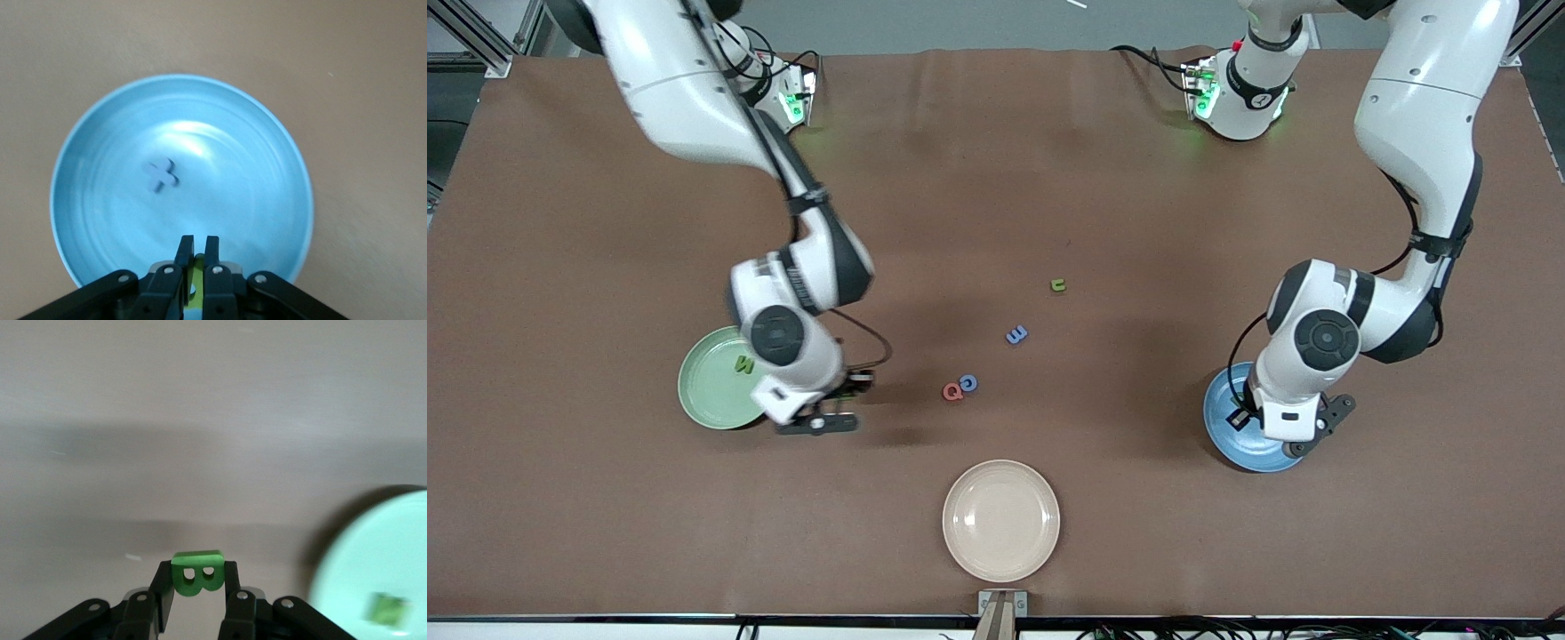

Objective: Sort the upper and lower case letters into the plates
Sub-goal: 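Drop the d in the blue plate while the right gripper drops B in green plate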

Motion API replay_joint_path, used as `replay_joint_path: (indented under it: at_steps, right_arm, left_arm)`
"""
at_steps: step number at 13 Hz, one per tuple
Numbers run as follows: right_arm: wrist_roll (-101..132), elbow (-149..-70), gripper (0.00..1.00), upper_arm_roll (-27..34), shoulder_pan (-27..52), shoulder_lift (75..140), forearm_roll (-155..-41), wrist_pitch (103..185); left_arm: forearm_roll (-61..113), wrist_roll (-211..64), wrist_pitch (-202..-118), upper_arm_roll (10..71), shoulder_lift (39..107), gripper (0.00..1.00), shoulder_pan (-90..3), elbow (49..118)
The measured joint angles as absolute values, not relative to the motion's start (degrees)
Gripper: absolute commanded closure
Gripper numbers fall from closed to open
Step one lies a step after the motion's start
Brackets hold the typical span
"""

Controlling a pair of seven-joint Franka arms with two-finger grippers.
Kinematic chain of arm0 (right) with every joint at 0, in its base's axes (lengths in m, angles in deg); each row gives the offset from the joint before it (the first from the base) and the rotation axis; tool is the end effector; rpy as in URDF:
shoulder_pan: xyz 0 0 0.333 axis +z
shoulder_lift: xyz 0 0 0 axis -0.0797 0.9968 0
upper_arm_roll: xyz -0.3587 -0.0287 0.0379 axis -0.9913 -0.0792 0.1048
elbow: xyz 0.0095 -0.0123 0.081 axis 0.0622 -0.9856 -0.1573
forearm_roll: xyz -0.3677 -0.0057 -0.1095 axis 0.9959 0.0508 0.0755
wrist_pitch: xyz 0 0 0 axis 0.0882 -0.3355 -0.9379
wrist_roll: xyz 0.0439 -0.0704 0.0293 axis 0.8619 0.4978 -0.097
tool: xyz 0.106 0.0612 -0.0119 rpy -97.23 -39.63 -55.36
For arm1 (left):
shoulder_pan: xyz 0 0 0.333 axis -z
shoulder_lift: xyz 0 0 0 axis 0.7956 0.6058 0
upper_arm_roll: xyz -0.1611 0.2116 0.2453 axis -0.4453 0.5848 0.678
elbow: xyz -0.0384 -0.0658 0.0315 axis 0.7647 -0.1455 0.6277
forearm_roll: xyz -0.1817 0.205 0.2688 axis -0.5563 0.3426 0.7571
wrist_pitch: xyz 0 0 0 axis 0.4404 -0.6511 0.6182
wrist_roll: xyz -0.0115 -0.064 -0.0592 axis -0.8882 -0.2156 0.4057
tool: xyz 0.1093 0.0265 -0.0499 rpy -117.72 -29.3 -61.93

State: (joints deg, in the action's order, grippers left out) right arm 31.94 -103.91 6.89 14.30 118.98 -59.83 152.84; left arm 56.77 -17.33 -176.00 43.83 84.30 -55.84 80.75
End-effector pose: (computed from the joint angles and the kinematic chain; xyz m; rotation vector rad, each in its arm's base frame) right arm 0.6682 0.2028 0.2848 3.0784 0.1643 -0.0993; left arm 0.6917 -0.1069 0.2604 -2.8727 -1.0155 -0.1336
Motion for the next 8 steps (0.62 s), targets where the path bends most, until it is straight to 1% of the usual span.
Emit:
replay_joint_path:
  at_steps: [1,2,4,5,6,7,8]
  right_arm:
    - [27.2,-107.2,1.0,6.9,11.0,116.8,-59.9,153.0]
    - [22.7,-110.6,1.0,6.8,7.8,114.8,-60.0,153.7]
    - [16.0,-116.7,0.99,6.9,2.6,112.2,-60.0,156.5]
    - [13.8,-119.4,0.93,6.9,0.9,111.6,-60.0,158.7]
    - [12.0,-121.7,0.56,6.9,-0.4,111.4,-60.0,160.9]
    - [10.4,-123.3,0.01,6.9,-1.5,111.4,-60.0,162.4]
    - [8.8,-124.3,0.0,6.9,-2.4,111.4,-60.0,163.2]
  left_arm:
    - [56.8,-18.1,-176.0,43.9,85.1,0.1,-57.0,79.9]
    - [56.8,-18.9,-176.0,43.9,85.9,0.0,-58.1,79.2]
    - [56.8,-19.3,-176.0,43.8,86.3,0.0,-59.3,78.1]
    - [56.8,-19.4,-175.5,43.6,86.2,0.0,-59.3,77.7]
    - [56.8,-19.4,-174.8,43.2,86.2,0.0,-59.2,77.3]
    - [56.8,-19.3,-174.4,42.9,86.2,0.0,-59.0,77.0]
    - [56.8,-19.3,-174.3,42.8,86.2,0.0,-58.8,76.9]
